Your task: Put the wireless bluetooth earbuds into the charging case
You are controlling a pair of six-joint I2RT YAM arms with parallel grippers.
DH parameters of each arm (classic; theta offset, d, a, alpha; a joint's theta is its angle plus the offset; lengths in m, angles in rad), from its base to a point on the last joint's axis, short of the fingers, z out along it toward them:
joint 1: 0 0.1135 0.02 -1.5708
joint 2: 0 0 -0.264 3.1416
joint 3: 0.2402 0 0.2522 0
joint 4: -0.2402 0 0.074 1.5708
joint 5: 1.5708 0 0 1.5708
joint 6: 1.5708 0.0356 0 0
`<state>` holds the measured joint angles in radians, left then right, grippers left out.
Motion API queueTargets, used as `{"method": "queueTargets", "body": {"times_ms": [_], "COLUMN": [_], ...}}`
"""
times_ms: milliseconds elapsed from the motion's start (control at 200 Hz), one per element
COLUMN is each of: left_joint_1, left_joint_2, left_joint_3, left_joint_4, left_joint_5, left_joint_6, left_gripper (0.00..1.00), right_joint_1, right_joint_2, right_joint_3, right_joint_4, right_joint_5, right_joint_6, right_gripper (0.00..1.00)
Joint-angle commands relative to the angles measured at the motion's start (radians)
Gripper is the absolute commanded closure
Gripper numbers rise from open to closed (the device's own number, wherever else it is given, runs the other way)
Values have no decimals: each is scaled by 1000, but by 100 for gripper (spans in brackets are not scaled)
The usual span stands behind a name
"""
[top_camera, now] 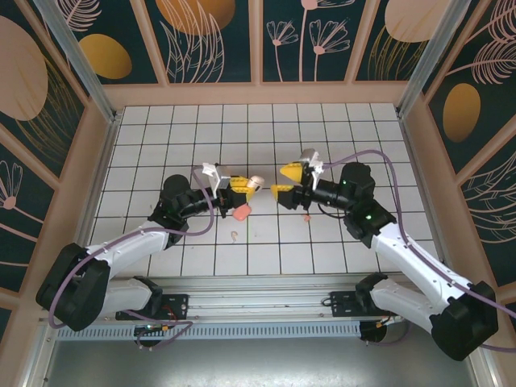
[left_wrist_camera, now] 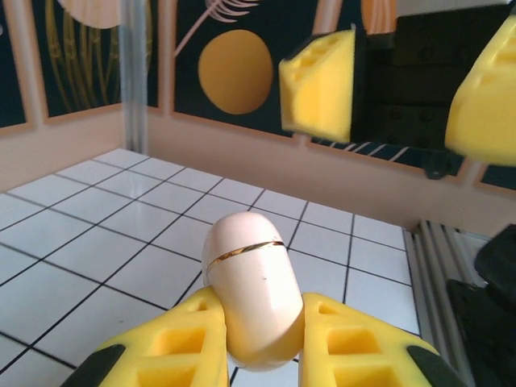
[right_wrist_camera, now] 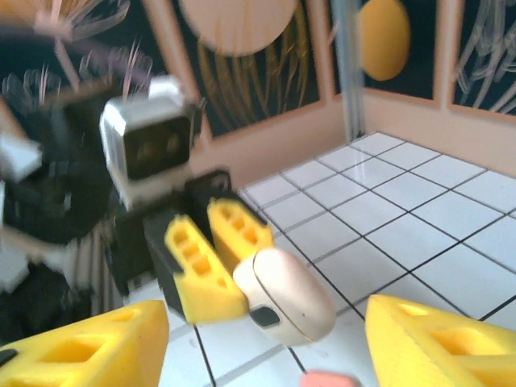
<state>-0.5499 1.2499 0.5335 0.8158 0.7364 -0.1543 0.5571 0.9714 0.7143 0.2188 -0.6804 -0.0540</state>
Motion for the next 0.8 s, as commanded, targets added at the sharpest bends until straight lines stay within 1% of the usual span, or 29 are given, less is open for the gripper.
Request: {"method": "queueTargets", "body": {"times_ms": [0, 60, 205, 335, 525, 616, 721, 796], "left_joint_1": [2, 3, 0, -16, -26, -28, -32, -35], "left_joint_2": [-38, -44, -63, -78, -81, -85, -89, -89], "left_joint_3": [7, 5, -3, -13, -7, -9, -8, -6], "left_joint_4": [50, 41, 27, 29, 8, 6, 3, 2], "left_joint_5": [116, 148, 211, 222, 230, 228, 228, 229], "left_joint_6": [61, 80, 134, 175, 200, 207, 218, 222], "left_gripper": [82, 82, 82, 81, 81, 81, 81, 81], "right_joint_1": [-4, -4, -5, -3, -4, -1, 3, 3], "right_joint_2": [-5, 0, 62, 135, 199, 222, 240, 241], "right_joint_3": [43, 53, 137, 219, 274, 292, 309, 309], "right_joint_4": [-204, -237, -361, -462, -518, -548, -576, -580], "right_joint_5": [-189, -210, -218, -251, -308, -324, -340, -351], "right_joint_6": [-414, -504, -631, -710, -777, -800, -815, -827], "right_gripper": [42, 45, 45, 45, 47, 50, 54, 60]}}
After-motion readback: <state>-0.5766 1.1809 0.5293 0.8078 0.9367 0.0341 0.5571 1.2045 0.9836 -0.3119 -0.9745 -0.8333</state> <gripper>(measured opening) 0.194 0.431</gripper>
